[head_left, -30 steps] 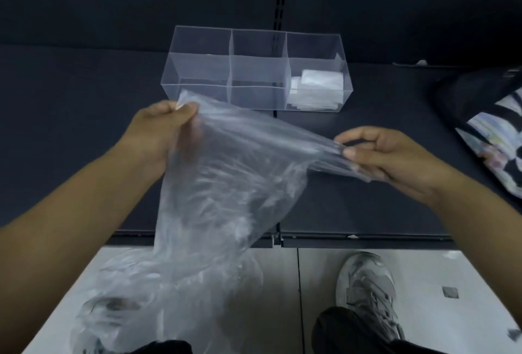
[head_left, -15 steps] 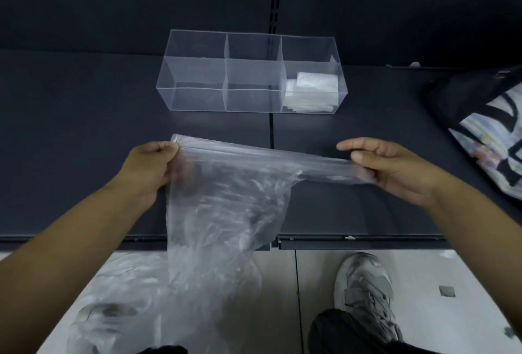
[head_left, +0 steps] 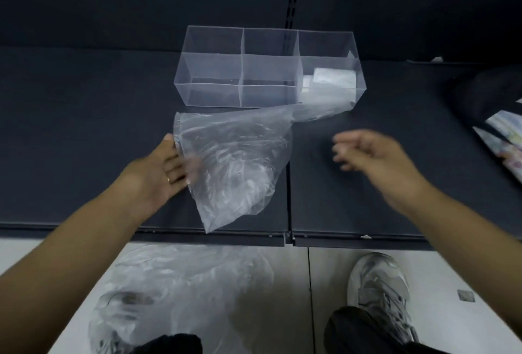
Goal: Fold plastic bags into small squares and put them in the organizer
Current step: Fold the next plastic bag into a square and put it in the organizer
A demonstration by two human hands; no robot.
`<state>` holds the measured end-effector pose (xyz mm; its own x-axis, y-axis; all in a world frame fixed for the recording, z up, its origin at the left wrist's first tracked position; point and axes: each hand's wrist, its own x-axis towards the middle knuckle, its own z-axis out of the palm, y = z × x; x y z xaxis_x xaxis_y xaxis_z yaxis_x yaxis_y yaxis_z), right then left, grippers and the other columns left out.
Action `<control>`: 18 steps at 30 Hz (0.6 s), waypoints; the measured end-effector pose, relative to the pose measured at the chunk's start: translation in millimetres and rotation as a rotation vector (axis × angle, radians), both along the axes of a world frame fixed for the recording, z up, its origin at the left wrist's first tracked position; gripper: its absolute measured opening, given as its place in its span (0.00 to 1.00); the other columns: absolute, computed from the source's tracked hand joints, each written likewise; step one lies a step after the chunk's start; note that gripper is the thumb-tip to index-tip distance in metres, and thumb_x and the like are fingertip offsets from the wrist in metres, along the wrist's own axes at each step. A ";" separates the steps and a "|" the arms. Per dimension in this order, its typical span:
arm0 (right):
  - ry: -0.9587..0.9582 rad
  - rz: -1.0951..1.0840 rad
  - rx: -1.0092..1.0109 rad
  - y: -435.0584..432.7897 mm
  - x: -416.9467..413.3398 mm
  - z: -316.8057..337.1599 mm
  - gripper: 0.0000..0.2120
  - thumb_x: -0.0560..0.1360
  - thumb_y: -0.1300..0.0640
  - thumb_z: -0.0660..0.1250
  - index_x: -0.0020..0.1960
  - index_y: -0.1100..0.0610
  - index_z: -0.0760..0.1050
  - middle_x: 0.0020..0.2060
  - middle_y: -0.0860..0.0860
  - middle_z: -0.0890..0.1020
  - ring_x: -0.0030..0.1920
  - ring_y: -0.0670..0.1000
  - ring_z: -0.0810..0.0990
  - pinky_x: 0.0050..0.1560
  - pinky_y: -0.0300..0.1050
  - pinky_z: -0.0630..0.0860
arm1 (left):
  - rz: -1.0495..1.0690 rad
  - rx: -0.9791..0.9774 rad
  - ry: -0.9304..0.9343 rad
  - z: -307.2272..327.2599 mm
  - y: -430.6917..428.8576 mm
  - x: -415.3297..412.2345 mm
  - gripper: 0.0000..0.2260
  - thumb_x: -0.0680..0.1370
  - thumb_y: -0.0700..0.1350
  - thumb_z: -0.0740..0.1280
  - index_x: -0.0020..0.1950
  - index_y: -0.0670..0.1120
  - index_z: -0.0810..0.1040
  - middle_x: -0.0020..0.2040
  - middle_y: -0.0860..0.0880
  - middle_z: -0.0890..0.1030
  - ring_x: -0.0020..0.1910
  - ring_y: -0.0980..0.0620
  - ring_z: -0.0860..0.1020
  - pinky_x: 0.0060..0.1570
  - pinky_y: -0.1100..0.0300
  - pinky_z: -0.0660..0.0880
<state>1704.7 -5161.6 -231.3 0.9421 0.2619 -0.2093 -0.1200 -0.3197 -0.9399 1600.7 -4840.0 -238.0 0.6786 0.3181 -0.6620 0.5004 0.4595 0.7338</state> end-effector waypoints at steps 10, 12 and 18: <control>0.446 0.438 0.312 77.0 -44.1 1.3 0.13 0.72 0.64 0.70 0.56 0.61 0.78 0.49 0.53 0.83 0.51 0.50 0.82 0.56 0.42 0.77 | -0.053 -0.196 0.084 -4.2 -51.7 -46.1 0.11 0.73 0.45 0.70 0.53 0.42 0.81 0.48 0.45 0.85 0.44 0.50 0.85 0.35 0.59 0.80; 0.582 0.417 0.487 69.1 -37.6 6.6 0.11 0.72 0.62 0.67 0.54 0.62 0.79 0.45 0.55 0.84 0.46 0.52 0.83 0.50 0.43 0.79 | 0.034 -0.160 0.071 -2.9 -46.2 -38.8 0.07 0.76 0.44 0.68 0.52 0.43 0.80 0.45 0.46 0.86 0.40 0.52 0.85 0.32 0.61 0.80; 0.408 0.315 0.352 22.7 -11.6 11.7 0.07 0.68 0.61 0.69 0.40 0.56 0.71 0.30 0.49 0.79 0.30 0.44 0.78 0.32 0.35 0.76 | 0.193 0.118 0.084 -9.7 -31.9 -18.6 0.05 0.78 0.43 0.68 0.41 0.46 0.78 0.27 0.50 0.74 0.19 0.58 0.70 0.20 0.67 0.68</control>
